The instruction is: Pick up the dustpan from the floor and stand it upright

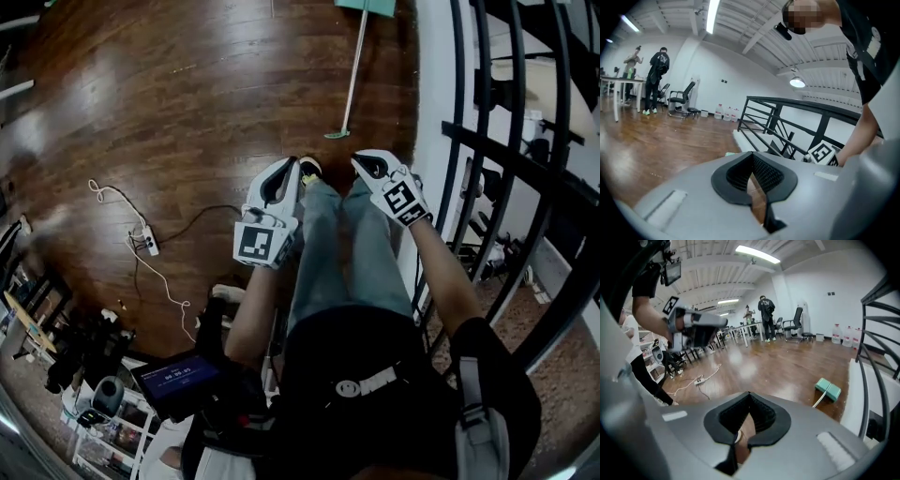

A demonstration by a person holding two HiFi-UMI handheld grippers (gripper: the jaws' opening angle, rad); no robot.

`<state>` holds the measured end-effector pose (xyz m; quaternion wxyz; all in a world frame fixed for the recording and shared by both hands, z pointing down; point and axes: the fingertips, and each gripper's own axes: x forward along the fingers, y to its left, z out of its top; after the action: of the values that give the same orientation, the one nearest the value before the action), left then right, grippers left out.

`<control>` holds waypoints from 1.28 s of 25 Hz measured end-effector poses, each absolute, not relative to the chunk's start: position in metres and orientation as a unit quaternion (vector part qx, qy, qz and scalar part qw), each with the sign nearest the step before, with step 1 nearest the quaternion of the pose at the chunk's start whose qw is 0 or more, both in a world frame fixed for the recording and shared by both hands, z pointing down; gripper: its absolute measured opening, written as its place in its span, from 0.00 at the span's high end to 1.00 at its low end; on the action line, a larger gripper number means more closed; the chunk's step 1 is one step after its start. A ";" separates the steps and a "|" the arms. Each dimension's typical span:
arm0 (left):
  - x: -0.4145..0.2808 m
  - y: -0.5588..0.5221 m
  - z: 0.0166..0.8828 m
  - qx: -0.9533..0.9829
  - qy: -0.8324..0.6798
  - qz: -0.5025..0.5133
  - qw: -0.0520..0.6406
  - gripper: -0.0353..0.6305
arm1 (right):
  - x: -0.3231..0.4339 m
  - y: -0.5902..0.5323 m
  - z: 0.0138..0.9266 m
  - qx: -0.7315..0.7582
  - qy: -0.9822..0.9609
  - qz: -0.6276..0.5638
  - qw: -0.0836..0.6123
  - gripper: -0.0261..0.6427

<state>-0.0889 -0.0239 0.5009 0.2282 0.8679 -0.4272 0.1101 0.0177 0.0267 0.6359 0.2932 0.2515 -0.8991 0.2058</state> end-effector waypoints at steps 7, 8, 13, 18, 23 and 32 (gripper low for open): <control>-0.107 -0.024 0.601 0.849 -0.453 0.114 0.249 0.92 | 0.012 0.048 0.813 0.178 -0.885 0.227 0.365 0.81; -0.110 -0.027 0.623 0.845 -0.458 0.116 0.249 0.92 | 0.009 0.050 0.841 0.165 -0.886 0.222 0.372 0.80; -0.127 -0.027 0.718 0.836 -0.473 0.117 0.254 0.92 | -0.006 0.070 0.979 0.110 -0.892 0.156 0.409 0.75; -0.126 -0.012 0.779 0.822 -0.490 0.125 0.261 0.92 | -0.011 0.090 1.077 0.048 -0.899 0.076 0.428 0.72; -0.120 -0.029 0.765 0.816 -0.497 0.135 0.265 0.92 | -0.006 0.078 1.086 -0.007 -0.888 0.019 0.460 0.69; -0.149 -0.016 0.735 0.815 -0.501 0.117 0.265 0.92 | -0.039 0.070 1.035 0.037 -0.896 0.014 0.443 0.84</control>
<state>-0.1487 -0.0161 0.7349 0.2647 0.8154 -0.5014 0.1165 -0.0395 0.0704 1.0355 0.4431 0.0368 -0.8956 0.0142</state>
